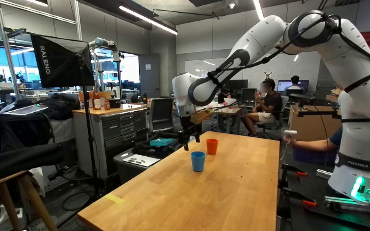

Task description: Put the light blue cup inside the orange cup

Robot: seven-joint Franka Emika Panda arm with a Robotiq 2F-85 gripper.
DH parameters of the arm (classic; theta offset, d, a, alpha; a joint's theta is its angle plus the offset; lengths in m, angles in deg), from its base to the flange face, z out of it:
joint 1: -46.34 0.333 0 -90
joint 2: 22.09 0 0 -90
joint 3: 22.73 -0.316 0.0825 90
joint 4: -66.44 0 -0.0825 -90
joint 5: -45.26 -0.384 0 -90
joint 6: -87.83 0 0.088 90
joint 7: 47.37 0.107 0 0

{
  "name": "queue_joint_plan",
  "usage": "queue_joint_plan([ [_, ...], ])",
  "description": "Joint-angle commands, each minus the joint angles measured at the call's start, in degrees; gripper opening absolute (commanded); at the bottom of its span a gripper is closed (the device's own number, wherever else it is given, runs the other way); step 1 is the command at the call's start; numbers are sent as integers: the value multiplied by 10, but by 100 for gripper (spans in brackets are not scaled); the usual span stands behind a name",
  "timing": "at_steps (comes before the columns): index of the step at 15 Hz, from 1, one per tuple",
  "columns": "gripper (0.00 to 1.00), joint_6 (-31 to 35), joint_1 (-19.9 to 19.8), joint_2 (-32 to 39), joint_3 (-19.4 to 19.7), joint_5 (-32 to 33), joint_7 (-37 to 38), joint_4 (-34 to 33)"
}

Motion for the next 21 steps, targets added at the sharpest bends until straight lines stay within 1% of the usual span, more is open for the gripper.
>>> queue_joint_plan([
  [1, 100, 33, 31, 36, 28, 6, 34, -17],
  [6, 100, 57, 43, 60, 43, 6, 61, -19],
  [12, 100, 83, 46, 76, 61, 9, 79, -13],
  [13, 75, 86, 47, 78, 63, 9, 80, -12],
  [14, 74, 89, 47, 78, 63, 8, 81, -10],
  [15, 68, 90, 46, 78, 62, 4, 82, -10],
  [18, 42, 90, 47, 77, 62, 3, 86, -9],
  [20, 28, 91, 47, 75, 63, 4, 88, -10],
  [21, 19, 90, 46, 74, 64, 4, 89, -11],
])
